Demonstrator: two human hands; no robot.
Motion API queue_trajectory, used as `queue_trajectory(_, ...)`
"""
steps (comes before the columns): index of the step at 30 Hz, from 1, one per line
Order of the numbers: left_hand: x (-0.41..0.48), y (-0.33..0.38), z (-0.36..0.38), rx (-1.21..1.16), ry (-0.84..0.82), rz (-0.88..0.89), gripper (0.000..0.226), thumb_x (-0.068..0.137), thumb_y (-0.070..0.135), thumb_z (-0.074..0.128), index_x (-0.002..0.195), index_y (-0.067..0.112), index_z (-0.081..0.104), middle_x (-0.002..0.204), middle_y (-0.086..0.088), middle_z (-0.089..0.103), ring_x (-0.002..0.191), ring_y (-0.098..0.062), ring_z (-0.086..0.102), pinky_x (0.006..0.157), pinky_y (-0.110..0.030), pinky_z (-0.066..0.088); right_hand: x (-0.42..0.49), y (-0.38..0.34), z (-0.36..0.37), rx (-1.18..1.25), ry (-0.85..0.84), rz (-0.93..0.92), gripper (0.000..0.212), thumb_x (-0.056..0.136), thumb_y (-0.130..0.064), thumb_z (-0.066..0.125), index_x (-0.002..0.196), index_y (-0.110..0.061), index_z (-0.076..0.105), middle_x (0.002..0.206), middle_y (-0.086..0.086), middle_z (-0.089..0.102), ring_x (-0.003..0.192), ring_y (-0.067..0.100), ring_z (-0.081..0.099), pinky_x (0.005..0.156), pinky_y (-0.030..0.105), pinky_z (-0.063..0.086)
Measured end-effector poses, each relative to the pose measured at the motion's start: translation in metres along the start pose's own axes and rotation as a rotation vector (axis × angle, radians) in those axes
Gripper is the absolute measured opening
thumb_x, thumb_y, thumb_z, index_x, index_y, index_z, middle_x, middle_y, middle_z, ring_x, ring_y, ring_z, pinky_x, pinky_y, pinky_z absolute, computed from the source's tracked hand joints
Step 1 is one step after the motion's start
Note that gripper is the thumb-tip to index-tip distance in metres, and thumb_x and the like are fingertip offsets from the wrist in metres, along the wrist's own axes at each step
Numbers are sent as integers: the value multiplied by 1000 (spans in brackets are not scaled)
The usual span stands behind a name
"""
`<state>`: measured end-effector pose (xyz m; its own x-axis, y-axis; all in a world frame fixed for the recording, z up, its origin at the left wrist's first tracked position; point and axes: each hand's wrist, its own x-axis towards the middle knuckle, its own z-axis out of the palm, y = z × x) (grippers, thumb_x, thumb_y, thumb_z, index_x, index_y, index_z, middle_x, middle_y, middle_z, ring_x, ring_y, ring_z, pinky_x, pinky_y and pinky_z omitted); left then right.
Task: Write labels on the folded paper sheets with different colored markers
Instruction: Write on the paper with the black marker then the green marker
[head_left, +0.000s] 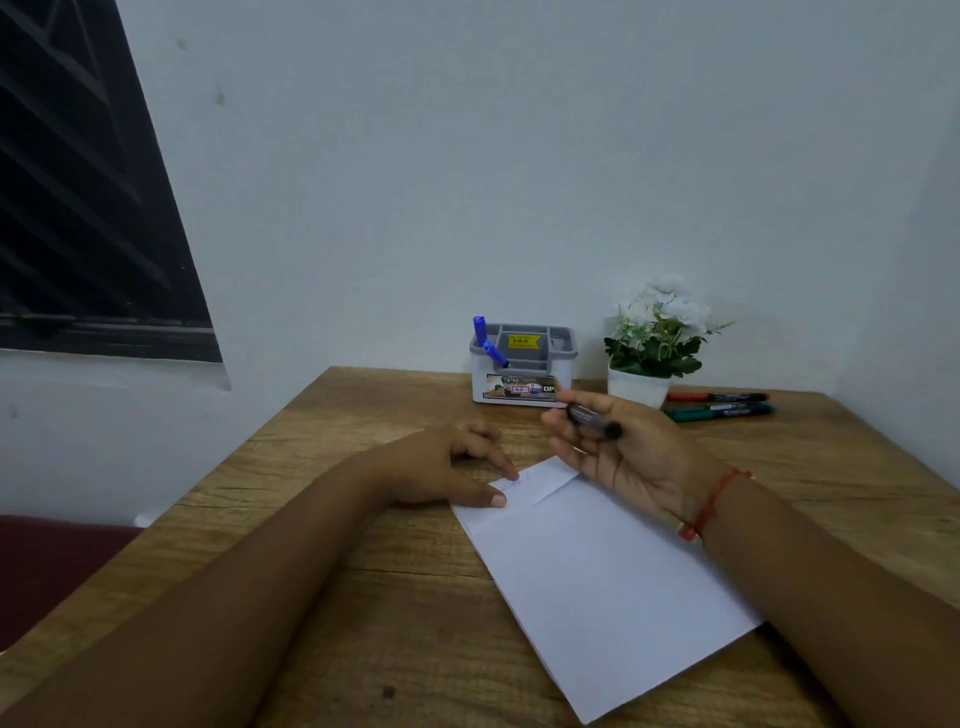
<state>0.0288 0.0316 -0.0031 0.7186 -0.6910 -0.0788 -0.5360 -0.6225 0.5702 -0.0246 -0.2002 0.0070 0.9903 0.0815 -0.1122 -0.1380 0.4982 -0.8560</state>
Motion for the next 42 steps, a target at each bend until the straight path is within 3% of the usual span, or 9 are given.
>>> queue_trajectory(4,-1,0,0,2,-5,-1,34,78,50,74,110,55,64,156,12,26,142,-11,26,117,-44,26,3,8,-3,-84,-1,9,33,90,-11,65,121,0,60,91,12,73,86,17,74,75,31,64)
queue_trajectory(9,-1,1,0,16,-4,-15,34,79,50,74,111,54,64,158,12,22,145,-12,21,117,-40,23,1,15,6,-516,106,-110,36,103,-41,49,117,-13,66,88,7,68,77,14,71,61,27,60)
queue_trajectory(12,-1,2,-1,14,-9,-22,34,79,49,74,111,54,64,159,11,21,146,-13,19,117,-40,22,-3,17,9,-851,163,-287,33,101,-39,53,104,-15,74,88,7,74,64,4,68,48,17,49)
queue_trajectory(14,-2,2,-1,11,-13,-24,33,79,48,74,111,53,64,159,11,21,146,-13,19,117,-41,22,-4,20,8,-932,183,-307,25,96,-29,61,98,-8,73,84,9,77,63,6,72,49,18,51)
queue_trajectory(18,-3,3,-1,11,-13,-25,34,80,47,73,112,53,64,159,11,21,146,-13,20,115,-36,22,-4,23,1,-930,175,-263,15,89,-19,69,86,-6,74,78,13,77,70,17,73,61,28,56)
queue_trajectory(23,-3,4,-1,17,-30,-27,37,81,48,72,115,57,61,159,12,20,145,-12,19,114,-34,21,1,25,-2,-1017,197,-261,15,83,-19,72,78,-5,75,68,7,74,54,7,61,50,20,49)
queue_trajectory(30,-3,4,-1,6,-63,-27,37,84,44,70,118,55,60,158,16,18,145,-11,20,114,-35,21,5,26,-4,-1077,232,-267,23,83,-28,72,76,-6,74,70,4,76,56,9,66,53,21,53)
queue_trajectory(36,-3,4,-1,8,-66,-25,36,84,45,70,118,55,61,159,15,17,145,-11,18,115,-35,20,7,26,-5,-1156,236,-268,28,75,-35,72,81,-7,73,74,7,75,69,23,72,66,40,60)
queue_trajectory(42,-4,5,-2,15,-66,-25,37,84,45,70,119,53,61,159,13,17,146,-11,17,118,-38,19,8,26,-7,-1091,253,-259,22,80,-30,72,75,-8,74,65,1,74,56,9,66,57,27,55)
